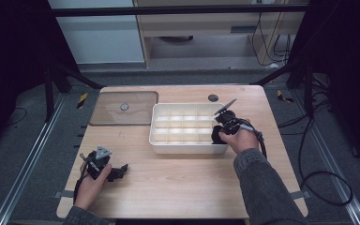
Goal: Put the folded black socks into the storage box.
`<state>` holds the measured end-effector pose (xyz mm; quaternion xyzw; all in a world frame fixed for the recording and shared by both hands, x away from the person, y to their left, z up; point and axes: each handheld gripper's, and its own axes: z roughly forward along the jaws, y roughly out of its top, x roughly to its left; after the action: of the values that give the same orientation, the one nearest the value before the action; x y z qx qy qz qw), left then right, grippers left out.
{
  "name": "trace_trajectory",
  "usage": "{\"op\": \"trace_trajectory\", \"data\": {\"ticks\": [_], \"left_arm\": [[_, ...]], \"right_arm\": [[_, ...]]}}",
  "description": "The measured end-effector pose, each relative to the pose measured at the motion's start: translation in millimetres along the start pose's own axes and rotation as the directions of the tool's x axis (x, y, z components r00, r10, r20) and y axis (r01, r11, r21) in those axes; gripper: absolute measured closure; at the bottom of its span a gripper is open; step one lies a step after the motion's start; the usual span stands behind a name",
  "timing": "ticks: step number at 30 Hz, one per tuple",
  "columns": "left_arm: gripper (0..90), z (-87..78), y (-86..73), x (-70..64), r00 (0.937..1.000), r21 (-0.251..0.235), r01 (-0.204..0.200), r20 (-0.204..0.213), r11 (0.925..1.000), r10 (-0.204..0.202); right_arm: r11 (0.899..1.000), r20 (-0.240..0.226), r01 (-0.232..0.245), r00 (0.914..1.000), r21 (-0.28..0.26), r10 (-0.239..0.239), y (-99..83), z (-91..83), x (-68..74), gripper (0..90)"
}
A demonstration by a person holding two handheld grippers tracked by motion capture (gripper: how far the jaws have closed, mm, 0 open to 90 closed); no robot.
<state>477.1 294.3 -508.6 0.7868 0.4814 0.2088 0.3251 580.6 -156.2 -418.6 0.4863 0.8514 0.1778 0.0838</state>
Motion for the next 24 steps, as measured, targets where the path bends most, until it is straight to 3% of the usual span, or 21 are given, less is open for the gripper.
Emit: {"op": "trace_trajectory", "data": {"ticks": [24], "left_arm": [[0.0,0.0,0.4,-0.6,1.0,0.005,-0.005,0.0,1.0,0.005]], "right_arm": [[0.999,0.003,0.004,1.0,0.039,-0.004,-7.8,12.2,4.9,90.0]]}}
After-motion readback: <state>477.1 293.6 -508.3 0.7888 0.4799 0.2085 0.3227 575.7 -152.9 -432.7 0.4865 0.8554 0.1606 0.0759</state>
